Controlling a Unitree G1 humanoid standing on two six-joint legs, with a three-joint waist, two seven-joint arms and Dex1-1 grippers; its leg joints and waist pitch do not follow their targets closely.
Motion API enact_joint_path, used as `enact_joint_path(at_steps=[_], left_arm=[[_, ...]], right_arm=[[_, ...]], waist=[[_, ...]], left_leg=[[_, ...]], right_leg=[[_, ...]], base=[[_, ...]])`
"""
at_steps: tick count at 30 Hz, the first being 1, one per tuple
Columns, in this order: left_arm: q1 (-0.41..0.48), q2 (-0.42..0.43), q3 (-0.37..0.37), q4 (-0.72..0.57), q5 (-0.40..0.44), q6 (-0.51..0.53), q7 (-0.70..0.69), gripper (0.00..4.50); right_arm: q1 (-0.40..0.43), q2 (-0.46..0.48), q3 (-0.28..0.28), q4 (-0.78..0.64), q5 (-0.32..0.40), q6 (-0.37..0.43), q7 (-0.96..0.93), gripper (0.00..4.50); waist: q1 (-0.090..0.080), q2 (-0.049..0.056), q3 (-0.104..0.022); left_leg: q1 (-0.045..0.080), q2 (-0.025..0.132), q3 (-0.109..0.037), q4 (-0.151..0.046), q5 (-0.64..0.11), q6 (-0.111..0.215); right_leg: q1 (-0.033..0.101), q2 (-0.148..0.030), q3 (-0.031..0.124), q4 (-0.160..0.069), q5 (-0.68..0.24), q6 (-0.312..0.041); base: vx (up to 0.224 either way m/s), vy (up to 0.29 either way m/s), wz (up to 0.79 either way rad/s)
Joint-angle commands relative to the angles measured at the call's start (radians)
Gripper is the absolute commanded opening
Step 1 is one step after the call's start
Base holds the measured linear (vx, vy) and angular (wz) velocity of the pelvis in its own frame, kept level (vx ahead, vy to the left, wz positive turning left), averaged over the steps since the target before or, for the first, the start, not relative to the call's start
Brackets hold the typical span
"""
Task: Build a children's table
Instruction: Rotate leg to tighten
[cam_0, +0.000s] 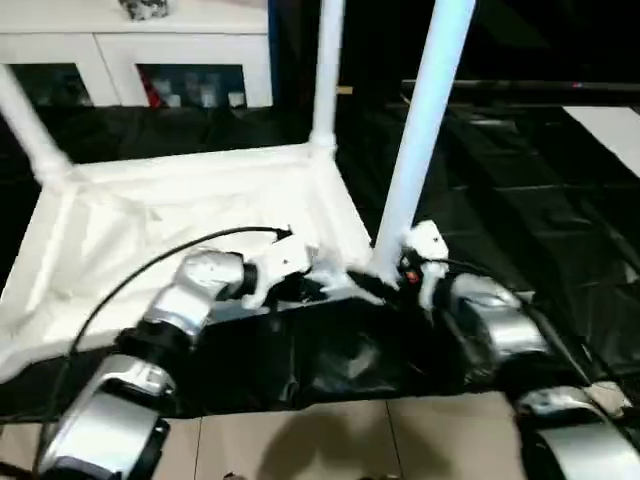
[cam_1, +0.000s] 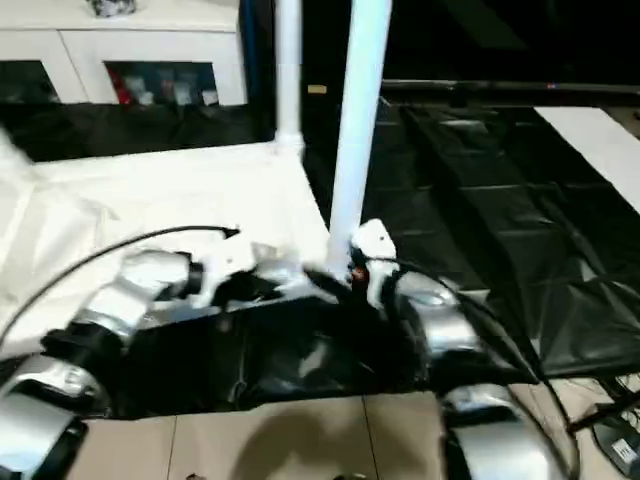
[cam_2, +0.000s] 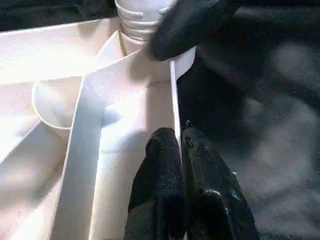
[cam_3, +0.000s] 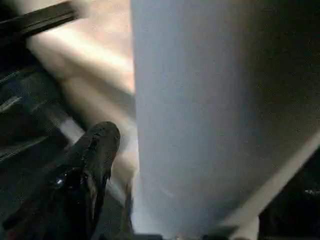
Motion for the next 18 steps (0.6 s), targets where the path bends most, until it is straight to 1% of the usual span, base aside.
enact_joint_path(at_steps=[1, 2, 3, 5, 7, 8, 9, 12, 13, 14, 18], left_arm=[[-0.031, -0.002, -0.018, 0.002, 0.003, -0.032, -0.025, 0.00], [-0.033, 0.003, -0.016, 0.002, -0.001, -0.032, -0.035, 0.00], [-0.033, 0.005, -0.015, 0.000, -0.003, -0.031, -0.039, 0.00], [-0.035, 0.013, -0.015, -0.001, -0.011, -0.030, -0.061, 0.00], [-0.037, 0.019, -0.019, 0.000, -0.014, -0.033, -0.073, 0.00], [-0.038, 0.022, -0.021, 0.000, -0.015, -0.034, -0.079, 0.00], [-0.039, 0.023, -0.022, 0.001, -0.015, -0.034, -0.082, 0.00], [-0.043, 0.025, -0.022, 0.006, -0.021, -0.036, -0.099, 0.00], [-0.044, 0.025, -0.023, 0.008, -0.021, -0.038, -0.102, 0.00], [-0.044, 0.026, -0.023, 0.010, -0.021, -0.040, -0.105, 0.00], [-0.041, 0.026, -0.021, 0.010, -0.022, -0.042, -0.112, 0.00]], right_arm=[[0.013, 0.011, 0.072, -0.070, 0.024, 0.018, 0.150, 3.84], [0.014, 0.003, 0.082, -0.077, 0.028, 0.021, 0.180, 3.84], [0.014, 0.002, 0.085, -0.078, 0.030, 0.024, 0.188, 3.58], [0.013, -0.006, 0.099, -0.085, 0.033, 0.035, 0.227, 3.58], [0.012, -0.011, 0.110, -0.085, 0.030, 0.039, 0.250, 3.39], [0.011, -0.012, 0.115, -0.084, 0.027, 0.045, 0.263, 3.39], [0.011, -0.013, 0.116, -0.084, 0.026, 0.048, 0.268, 3.26], [0.014, -0.015, 0.118, -0.090, 0.025, 0.058, 0.286, 3.11], [0.019, -0.015, 0.119, -0.097, 0.027, 0.065, 0.291, 3.05], [0.026, -0.014, 0.120, -0.109, 0.028, 0.071, 0.295, 2.90], [0.037, -0.017, 0.125, -0.127, 0.033, 0.080, 0.299, 2.73]], waist=[[0.005, 0.000, -0.061], [0.010, -0.001, -0.061], [0.010, -0.001, -0.060], [0.015, 0.000, -0.060], [0.016, 0.000, -0.060], [0.016, -0.001, -0.061], [0.016, -0.003, -0.061], [0.018, -0.002, -0.062], [0.018, -0.003, -0.062], [0.019, -0.002, -0.062], [0.021, -0.002, -0.061]], left_leg=[[0.003, 0.034, -0.002, -0.053, -0.226, 0.102], [0.004, 0.034, -0.003, -0.054, -0.227, 0.097], [0.004, 0.035, -0.003, -0.054, -0.231, 0.094], [0.006, 0.035, -0.003, -0.056, -0.234, 0.082], [0.007, 0.035, -0.003, -0.056, -0.238, 0.074], [0.006, 0.035, -0.003, -0.056, -0.235, 0.073], [0.005, 0.034, -0.003, -0.056, -0.234, 0.073], [0.005, 0.033, -0.002, -0.054, -0.219, 0.074], [0.004, 0.033, -0.002, -0.054, -0.218, 0.075], [0.004, 0.033, -0.002, -0.054, -0.216, 0.077], [0.007, 0.034, -0.002, -0.055, -0.225, 0.071]], right_leg=[[0.057, -0.057, 0.052, -0.057, -0.239, -0.222], [0.058, -0.058, 0.052, -0.059, -0.250, -0.217], [0.056, -0.058, 0.052, -0.058, -0.256, -0.217], [0.056, -0.059, 0.052, -0.060, -0.272, -0.213], [0.054, -0.058, 0.053, -0.059, -0.275, -0.213], [0.055, -0.058, 0.053, -0.058, -0.271, -0.213], [0.056, -0.059, 0.053, -0.058, -0.270, -0.212], [0.056, -0.059, 0.053, -0.056, -0.255, -0.216], [0.056, -0.058, 0.053, -0.056, -0.255, -0.215], [0.056, -0.058, 0.053, -0.056, -0.256, -0.214], [0.055, -0.059, 0.053, -0.059, -0.276, -0.206]], base=[[0.000, 0.000, 0.00], [0.000, 0.000, 0.00], [0.000, 0.000, 0.00], [0.000, 0.000, 0.00], [0.000, 0.000, 0.00], [0.000, 0.000, 0.00], [0.000, 0.000, 0.00], [0.000, 0.000, 0.00], [0.000, 0.000, 0.00], [0.000, 0.000, 0.00], [0.000, 0.000, 0.00]])
